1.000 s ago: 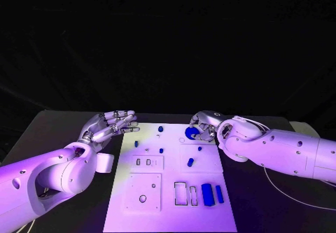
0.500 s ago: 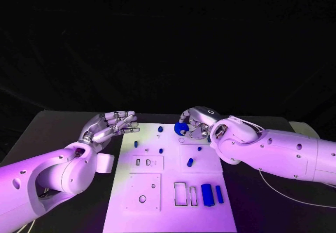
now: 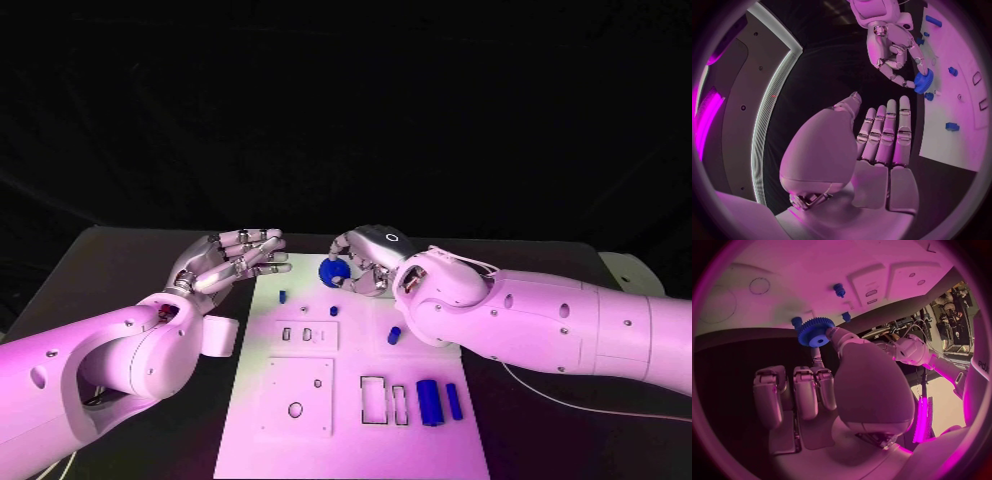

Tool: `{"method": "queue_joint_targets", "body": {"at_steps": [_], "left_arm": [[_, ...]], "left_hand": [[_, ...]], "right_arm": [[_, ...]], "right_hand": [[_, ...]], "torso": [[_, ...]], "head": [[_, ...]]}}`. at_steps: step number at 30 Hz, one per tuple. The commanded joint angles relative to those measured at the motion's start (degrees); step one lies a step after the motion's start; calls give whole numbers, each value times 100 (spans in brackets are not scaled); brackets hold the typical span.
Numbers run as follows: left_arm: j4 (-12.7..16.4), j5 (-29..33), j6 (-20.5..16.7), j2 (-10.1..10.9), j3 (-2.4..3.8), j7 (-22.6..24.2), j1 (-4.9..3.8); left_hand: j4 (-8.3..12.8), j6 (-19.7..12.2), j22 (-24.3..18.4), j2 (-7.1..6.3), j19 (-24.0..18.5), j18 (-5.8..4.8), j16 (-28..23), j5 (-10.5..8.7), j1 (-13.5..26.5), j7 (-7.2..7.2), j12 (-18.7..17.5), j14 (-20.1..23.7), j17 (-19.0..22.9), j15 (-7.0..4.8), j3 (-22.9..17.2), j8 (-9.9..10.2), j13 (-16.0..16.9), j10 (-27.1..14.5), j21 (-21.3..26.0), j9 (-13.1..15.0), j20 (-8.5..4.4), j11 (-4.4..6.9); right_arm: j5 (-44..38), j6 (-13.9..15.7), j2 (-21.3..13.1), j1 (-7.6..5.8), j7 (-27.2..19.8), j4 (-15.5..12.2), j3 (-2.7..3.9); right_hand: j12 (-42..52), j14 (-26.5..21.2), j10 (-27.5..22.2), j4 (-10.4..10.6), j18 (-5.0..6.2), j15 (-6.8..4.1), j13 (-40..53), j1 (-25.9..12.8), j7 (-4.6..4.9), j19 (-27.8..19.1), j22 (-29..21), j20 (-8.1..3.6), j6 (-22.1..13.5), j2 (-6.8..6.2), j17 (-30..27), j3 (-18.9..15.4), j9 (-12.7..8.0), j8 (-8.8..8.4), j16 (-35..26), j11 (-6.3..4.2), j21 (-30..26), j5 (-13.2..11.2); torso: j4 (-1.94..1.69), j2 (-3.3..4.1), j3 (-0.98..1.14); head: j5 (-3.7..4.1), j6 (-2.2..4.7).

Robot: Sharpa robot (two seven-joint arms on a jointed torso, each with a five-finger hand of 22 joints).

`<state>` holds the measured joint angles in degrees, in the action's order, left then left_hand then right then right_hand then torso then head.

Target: Assemble the parts on the task board

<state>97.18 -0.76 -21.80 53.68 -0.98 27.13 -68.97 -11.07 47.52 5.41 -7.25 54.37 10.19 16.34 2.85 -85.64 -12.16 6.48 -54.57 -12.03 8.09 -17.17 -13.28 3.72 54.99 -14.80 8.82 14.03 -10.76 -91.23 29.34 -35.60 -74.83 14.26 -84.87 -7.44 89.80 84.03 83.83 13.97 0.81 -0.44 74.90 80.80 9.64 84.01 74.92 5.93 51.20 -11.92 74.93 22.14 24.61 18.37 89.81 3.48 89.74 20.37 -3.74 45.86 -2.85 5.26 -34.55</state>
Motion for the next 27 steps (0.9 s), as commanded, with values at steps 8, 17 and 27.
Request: {"method": "queue_joint_targets", "body": {"at_steps": [8, 17, 27], "left_arm": [[10, -7, 54, -27, 5, 60, -7], [4, -7, 51, -32, 5, 60, -7], [-5, -7, 57, -37, 5, 54, -7]], "left_hand": [[9, 21, -11, 22, 45, 33, -34, 4, 24, -181, -38, -39, -9, 13, -34, 41, -6, 35, 21, -7, -12, -22], [9, 21, -11, 22, 45, 33, -34, 4, 24, -181, -38, -39, -9, 13, -34, 41, -6, 35, 21, -7, -12, -22], [15, 23, -15, 22, 47, 32, -41, 4, 26, -182, -47, -39, -13, 14, -43, 45, -5, 39, 23, -9, -11, -22]], "right_arm": [[-163, -283, 413, 154, 36, 460, -30], [-191, -323, 532, 187, 73, 713, -33], [-293, -172, 584, 192, 137, 773, -33]], "right_hand": [[20, 597, 617, 9, -81, -35, 1510, -80, -192, 599, 1508, -58, 228, -7, 1507, 42, 12, -51, 19, -39, 26, -88], [20, 597, 617, 12, -81, -33, 1510, -113, -188, 599, 1508, -58, 223, -16, 1507, 46, 10, -69, 19, -35, 26, -126], [20, 597, 617, 12, -81, -33, 1510, -113, -188, 599, 1508, -58, 223, -16, 1507, 46, 10, -69, 19, -35, 26, -126]], "torso": [[0, 0, 4], [11, 2, 10], [0, 6, 14]], "head": [[-54, -12], [-58, -6], [-56, 11]]}}
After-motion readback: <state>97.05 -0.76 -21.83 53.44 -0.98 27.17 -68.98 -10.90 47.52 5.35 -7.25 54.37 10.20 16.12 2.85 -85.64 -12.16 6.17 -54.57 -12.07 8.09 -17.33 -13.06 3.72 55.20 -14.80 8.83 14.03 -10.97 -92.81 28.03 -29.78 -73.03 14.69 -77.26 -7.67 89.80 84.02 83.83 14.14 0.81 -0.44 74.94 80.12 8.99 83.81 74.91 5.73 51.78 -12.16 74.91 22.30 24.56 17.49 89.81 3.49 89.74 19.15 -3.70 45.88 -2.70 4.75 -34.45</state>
